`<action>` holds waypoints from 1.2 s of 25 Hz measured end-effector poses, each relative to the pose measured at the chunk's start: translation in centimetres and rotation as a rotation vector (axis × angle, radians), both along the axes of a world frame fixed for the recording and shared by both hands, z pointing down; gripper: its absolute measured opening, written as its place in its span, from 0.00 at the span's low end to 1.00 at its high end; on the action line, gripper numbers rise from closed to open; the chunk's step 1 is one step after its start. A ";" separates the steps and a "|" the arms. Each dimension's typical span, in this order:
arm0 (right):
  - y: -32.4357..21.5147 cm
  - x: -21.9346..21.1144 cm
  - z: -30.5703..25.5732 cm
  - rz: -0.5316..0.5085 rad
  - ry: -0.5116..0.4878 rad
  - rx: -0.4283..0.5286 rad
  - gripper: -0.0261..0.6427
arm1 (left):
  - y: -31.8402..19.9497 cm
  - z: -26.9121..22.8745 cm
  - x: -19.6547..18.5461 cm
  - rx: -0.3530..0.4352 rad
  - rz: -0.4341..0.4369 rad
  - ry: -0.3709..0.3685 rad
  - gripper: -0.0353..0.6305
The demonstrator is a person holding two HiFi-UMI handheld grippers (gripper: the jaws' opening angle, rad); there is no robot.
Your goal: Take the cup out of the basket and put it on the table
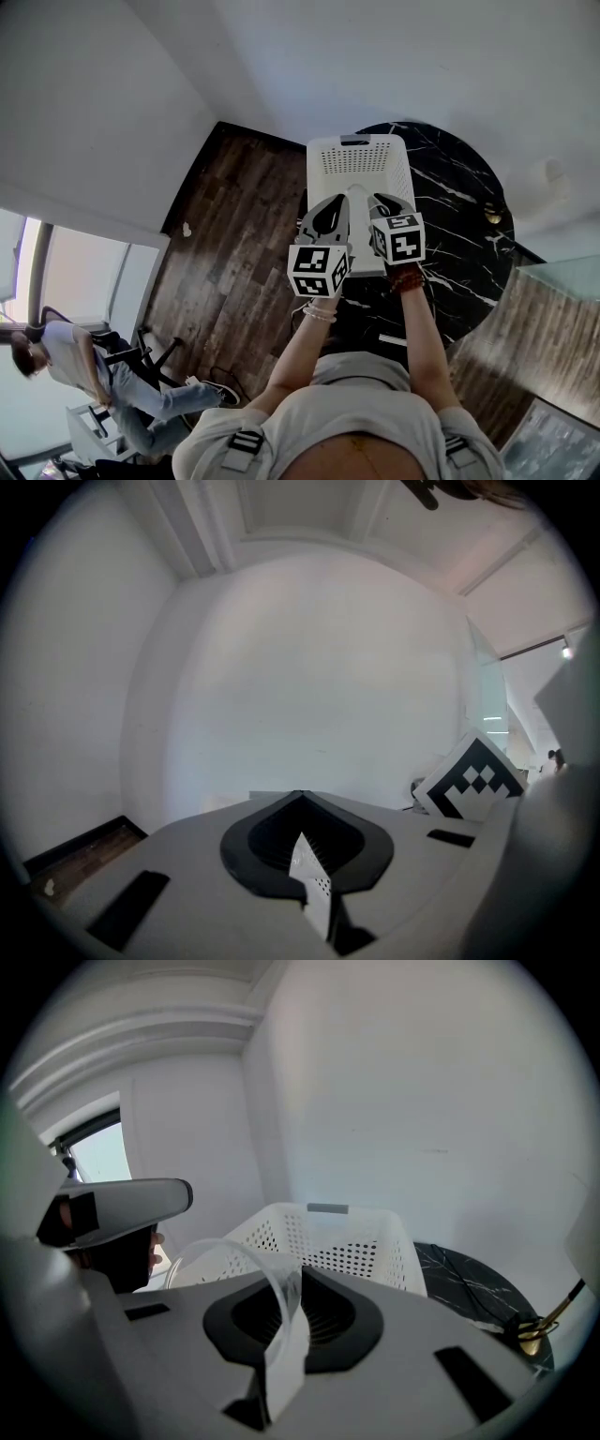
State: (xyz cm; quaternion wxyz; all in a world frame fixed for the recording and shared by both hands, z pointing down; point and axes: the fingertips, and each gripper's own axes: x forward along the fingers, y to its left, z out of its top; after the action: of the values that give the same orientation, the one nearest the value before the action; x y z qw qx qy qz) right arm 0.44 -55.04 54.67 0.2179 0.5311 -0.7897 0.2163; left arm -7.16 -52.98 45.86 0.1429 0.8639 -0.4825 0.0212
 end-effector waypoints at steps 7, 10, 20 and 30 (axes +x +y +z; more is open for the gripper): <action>0.5 0.5 -0.7 -0.002 -0.001 0.015 0.09 | 0.4 -0.2 0.2 0.006 -0.009 -0.008 0.06; 0.8 0.8 -0.9 -0.001 0.000 0.019 0.09 | 0.6 -0.4 0.5 0.008 -0.010 -0.013 0.06; 1.5 2.0 -2.2 0.003 -0.005 0.049 0.09 | 1.2 -0.4 1.4 0.011 -0.013 -0.020 0.06; 2.6 3.0 -3.3 0.006 -0.017 0.074 0.09 | 1.8 -0.4 1.9 0.011 -0.030 -0.042 0.06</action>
State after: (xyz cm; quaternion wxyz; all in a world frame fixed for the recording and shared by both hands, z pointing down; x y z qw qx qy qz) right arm 3.42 -52.40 51.40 0.1907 0.5392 -0.7975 0.1923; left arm -5.31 -51.20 45.45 0.1284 0.8566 -0.4985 0.0348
